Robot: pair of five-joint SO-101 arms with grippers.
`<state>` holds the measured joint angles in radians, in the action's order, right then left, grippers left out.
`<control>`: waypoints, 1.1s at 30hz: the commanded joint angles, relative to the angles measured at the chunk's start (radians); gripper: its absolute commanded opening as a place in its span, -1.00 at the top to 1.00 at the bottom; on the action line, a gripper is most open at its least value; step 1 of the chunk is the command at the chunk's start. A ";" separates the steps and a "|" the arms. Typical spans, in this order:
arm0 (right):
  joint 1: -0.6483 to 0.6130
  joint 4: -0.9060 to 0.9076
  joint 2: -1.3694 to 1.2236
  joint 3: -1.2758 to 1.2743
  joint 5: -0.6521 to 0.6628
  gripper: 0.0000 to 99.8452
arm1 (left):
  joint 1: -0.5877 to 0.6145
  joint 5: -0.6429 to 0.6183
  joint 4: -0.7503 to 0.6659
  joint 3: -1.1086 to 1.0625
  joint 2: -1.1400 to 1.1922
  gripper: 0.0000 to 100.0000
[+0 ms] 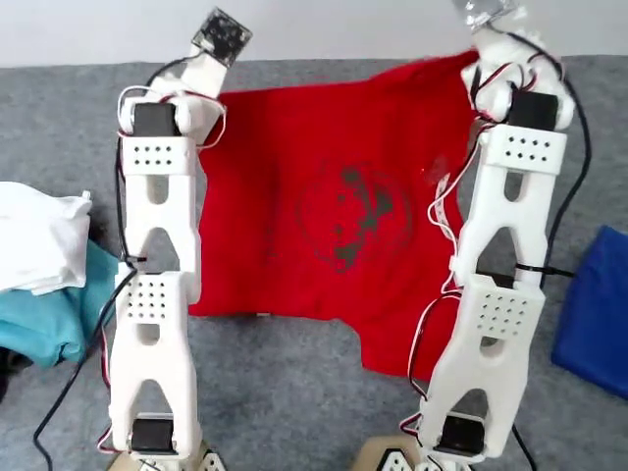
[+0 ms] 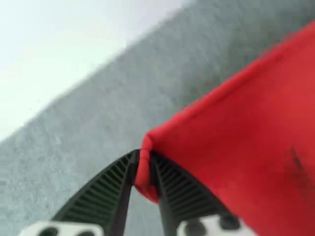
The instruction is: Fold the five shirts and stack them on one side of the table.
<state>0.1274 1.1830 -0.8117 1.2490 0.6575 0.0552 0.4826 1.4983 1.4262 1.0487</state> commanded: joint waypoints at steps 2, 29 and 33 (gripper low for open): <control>0.001 0.246 0.074 0.037 0.015 0.98 | 0.026 0.084 0.199 0.071 -0.014 0.99; 0.047 0.611 0.593 -0.542 0.057 0.98 | 0.046 0.209 0.256 -0.364 -0.255 0.99; 0.050 0.613 0.670 -0.598 0.060 0.98 | 0.046 0.216 0.259 -0.390 -0.302 0.99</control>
<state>0.1504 1.7538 -0.2547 0.6674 0.7035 0.1028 0.6851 1.7285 1.0549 0.8401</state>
